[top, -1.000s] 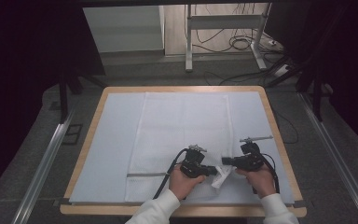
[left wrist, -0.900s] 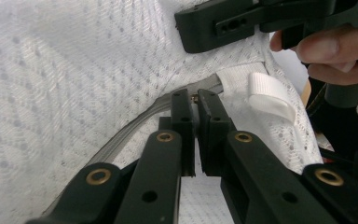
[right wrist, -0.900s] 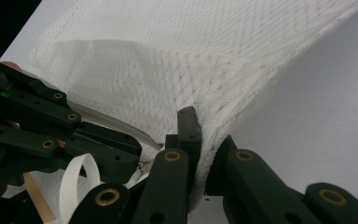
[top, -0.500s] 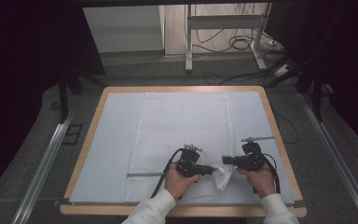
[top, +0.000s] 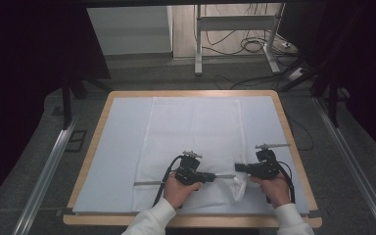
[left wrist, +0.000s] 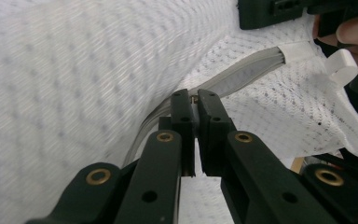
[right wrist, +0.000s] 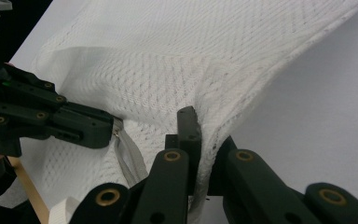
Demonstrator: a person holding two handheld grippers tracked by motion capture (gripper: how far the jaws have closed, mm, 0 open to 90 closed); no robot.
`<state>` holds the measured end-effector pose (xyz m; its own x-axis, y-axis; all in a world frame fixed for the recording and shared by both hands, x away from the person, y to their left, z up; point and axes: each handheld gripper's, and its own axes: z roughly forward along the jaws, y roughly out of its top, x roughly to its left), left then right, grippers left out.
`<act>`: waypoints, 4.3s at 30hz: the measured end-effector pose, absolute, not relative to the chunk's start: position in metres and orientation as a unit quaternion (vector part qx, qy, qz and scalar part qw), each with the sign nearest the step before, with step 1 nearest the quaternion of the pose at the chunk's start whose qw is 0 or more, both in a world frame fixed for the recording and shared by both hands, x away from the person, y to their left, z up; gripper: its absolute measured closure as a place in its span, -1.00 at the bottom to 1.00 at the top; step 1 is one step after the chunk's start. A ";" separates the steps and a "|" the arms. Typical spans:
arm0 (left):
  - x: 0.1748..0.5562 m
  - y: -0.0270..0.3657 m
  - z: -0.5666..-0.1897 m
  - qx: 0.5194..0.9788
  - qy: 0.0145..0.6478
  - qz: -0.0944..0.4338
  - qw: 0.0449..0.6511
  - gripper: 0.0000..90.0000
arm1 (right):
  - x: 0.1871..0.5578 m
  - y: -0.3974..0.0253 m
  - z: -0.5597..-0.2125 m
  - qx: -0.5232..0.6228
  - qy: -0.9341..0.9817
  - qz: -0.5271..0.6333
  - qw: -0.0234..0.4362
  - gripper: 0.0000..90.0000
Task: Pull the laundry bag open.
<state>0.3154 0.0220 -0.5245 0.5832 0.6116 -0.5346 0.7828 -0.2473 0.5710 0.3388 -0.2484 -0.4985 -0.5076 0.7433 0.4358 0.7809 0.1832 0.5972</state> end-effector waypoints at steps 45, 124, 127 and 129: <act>0.303 0.064 -0.524 0.782 0.459 -0.077 0.415 0.93 | 0.337 -0.247 -0.502 -0.497 -0.768 -0.403 0.024 0.94; 0.285 0.151 -0.526 0.746 0.517 -0.052 0.416 0.93 | 0.338 -0.250 -0.506 -0.501 -0.767 -0.400 0.020 0.94; 0.284 0.154 -0.526 0.744 0.519 -0.052 0.417 0.93 | 0.338 -0.250 -0.506 -0.502 -0.767 -0.400 0.019 0.94; 0.284 0.156 -0.526 0.745 0.520 -0.052 0.416 0.93 | 0.338 -0.250 -0.506 -0.502 -0.767 -0.400 0.019 0.94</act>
